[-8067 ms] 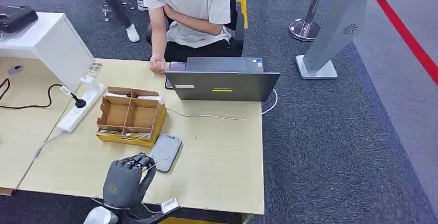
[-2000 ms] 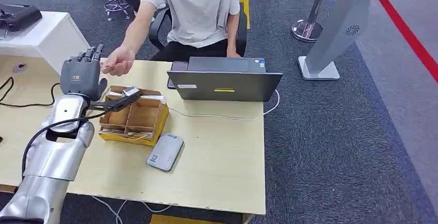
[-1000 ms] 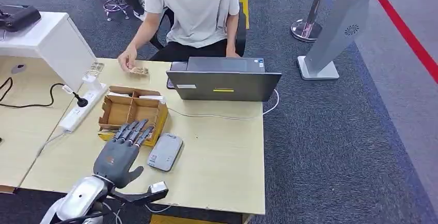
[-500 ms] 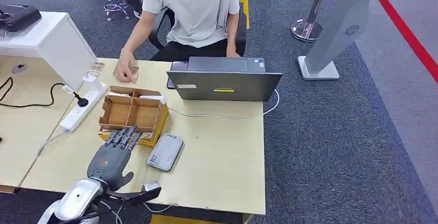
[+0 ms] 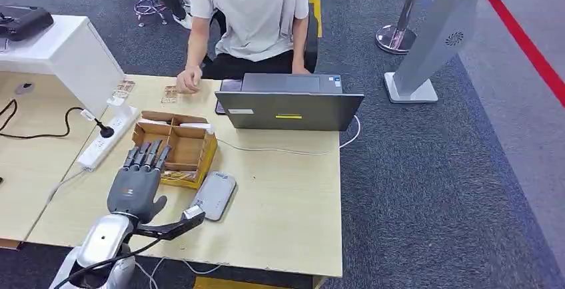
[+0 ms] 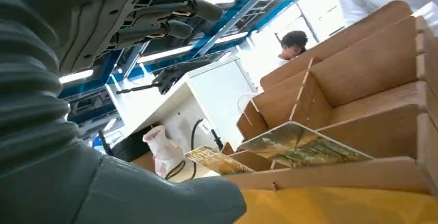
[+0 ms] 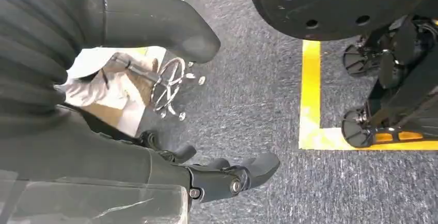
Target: Pass the card to the sensor for recognition and then transmit it.
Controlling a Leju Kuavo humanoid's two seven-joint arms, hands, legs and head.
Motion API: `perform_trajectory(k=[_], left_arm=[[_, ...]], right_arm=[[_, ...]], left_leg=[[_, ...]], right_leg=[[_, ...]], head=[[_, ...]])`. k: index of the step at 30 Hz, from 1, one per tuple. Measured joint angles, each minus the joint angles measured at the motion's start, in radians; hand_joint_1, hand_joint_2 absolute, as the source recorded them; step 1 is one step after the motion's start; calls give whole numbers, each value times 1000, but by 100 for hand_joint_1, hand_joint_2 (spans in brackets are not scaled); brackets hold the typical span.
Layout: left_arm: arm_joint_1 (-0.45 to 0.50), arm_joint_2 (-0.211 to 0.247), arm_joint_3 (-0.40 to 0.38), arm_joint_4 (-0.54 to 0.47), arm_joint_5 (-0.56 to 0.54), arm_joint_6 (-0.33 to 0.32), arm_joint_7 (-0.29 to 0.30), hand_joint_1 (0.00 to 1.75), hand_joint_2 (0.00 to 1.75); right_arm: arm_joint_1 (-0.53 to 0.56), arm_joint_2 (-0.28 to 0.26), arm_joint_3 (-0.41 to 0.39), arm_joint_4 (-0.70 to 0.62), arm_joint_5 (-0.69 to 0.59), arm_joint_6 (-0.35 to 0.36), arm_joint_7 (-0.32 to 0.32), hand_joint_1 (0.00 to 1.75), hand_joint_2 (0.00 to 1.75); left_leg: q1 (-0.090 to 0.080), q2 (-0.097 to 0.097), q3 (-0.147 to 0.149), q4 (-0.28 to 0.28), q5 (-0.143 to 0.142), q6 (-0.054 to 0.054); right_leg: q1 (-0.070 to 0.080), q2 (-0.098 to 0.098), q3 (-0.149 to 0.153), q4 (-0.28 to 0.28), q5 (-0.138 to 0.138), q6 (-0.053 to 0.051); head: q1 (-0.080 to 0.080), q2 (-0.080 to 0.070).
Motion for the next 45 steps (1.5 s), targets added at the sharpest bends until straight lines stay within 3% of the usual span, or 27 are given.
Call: perform_trajectory(k=[4, 12, 30, 31, 40, 45], left_arm=[[-57, -4, 0, 64, 0, -3, 43, 0, 175], [-122, -16, 0, 163, -3, -21, 74, 0, 175], [-135, -17, 0, 224, -3, -11, 61, 0, 175], [-135, -17, 0, 224, -3, -8, 60, 175, 175], [-133, -25, 0, 232, -3, 41, -15, 175, 175], [-133, -26, 0, 232, -3, 48, -22, 175, 175]], right_arm=[[-5, 0, 0, -11, 31, 11, -8, 0, 175], [-11, 0, 0, -25, 60, 21, -16, 0, 175], [-14, 0, 0, -31, 49, 23, -14, 0, 175], [-14, 0, 0, -31, 49, 23, -14, 0, 175], [-14, 0, 0, -31, 48, 26, -14, 0, 175], [-14, 0, 0, -31, 48, 26, -14, 0, 175]], left_leg=[[0, 0, 0, 0, 0, 0], [0, 0, 0, 0, 0, 0], [0, 0, 0, 0, 0, 0], [0, 0, 0, 0, 0, 0], [0, 0, 0, 0, 0, 0], [0, 0, 0, 0, 0, 0]], right_leg=[[0, 0, 0, 0, 0, 0], [0, 1, 0, 0, 0, 0], [0, 0, 0, 0, 0, 0], [0, 0, 0, 0, 0, 0], [0, 0, 0, 0, 0, 0], [0, 0, 0, 0, 0, 0]], head=[[0, 0], [0, 0], [0, 0], [0, 0], [0, 0], [0, 0]])
